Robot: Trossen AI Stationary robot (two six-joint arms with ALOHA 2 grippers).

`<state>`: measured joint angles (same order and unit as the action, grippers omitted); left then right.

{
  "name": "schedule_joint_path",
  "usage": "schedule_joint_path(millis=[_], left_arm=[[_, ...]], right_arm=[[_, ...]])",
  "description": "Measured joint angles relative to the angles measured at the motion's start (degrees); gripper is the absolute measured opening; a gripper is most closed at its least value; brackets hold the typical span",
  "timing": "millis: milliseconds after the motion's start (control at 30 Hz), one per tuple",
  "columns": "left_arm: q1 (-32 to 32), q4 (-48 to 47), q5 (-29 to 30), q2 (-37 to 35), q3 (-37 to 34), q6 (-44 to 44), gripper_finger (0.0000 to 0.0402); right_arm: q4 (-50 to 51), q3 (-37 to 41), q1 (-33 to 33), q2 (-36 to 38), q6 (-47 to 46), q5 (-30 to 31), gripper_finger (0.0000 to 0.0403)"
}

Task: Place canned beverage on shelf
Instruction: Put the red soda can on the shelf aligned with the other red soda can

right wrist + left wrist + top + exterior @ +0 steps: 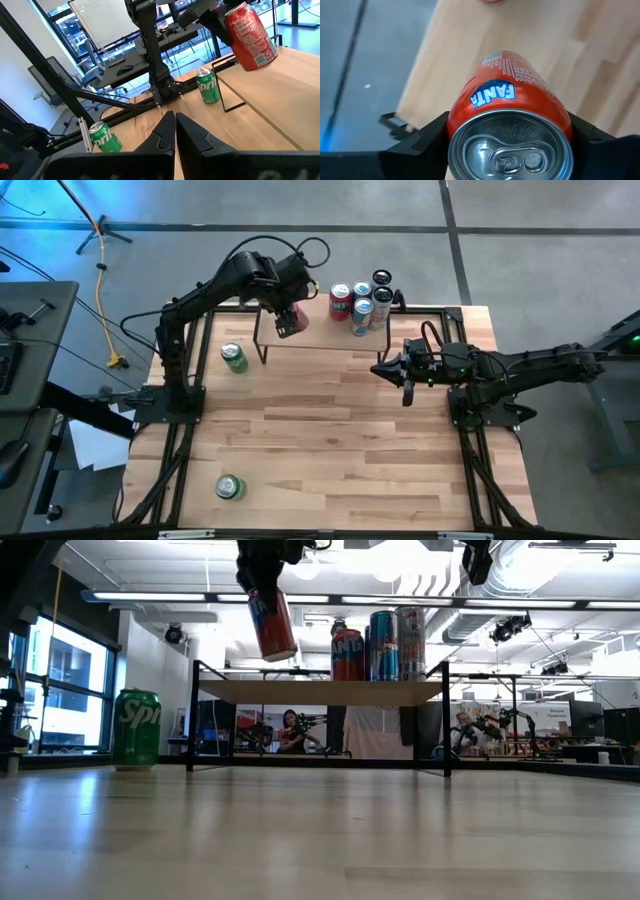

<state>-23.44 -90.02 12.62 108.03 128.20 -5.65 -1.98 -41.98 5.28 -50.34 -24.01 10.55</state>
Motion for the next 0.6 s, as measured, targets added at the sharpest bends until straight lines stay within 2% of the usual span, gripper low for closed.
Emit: schedule_joint_path(millis=[100, 233, 433, 500, 600], left_arm=[[0.1, 0.0, -3.3, -0.9, 0.0, 0.1, 0.0236], [0.4, 0.0, -3.7, -2.2, 0.1, 0.4, 0.0236], [0.1, 0.0, -3.4, -3.2, 0.0, 0.5, 0.0236], [0.2, 0.0, -4.1, -3.2, 0.0, 0.4, 0.0236], [0.2, 0.0, -7.4, -3.1, 0.0, 0.0, 0.0236]], right_arm=[[-1.3, 0.0, 0.0, -0.9, 0.1, 0.2, 0.0], [-5.1, 0.0, 0.0, -3.0, 0.8, 0.4, 0.0], [-19.7, -0.5, -0.3, -8.2, 1.5, -0.5, 0.0], [-20.0, -3.2, -0.3, -10.4, 4.5, -2.0, 0.0], [-12.9, -10.5, -0.6, -13.9, 8.0, -1.0, 0.0004]])
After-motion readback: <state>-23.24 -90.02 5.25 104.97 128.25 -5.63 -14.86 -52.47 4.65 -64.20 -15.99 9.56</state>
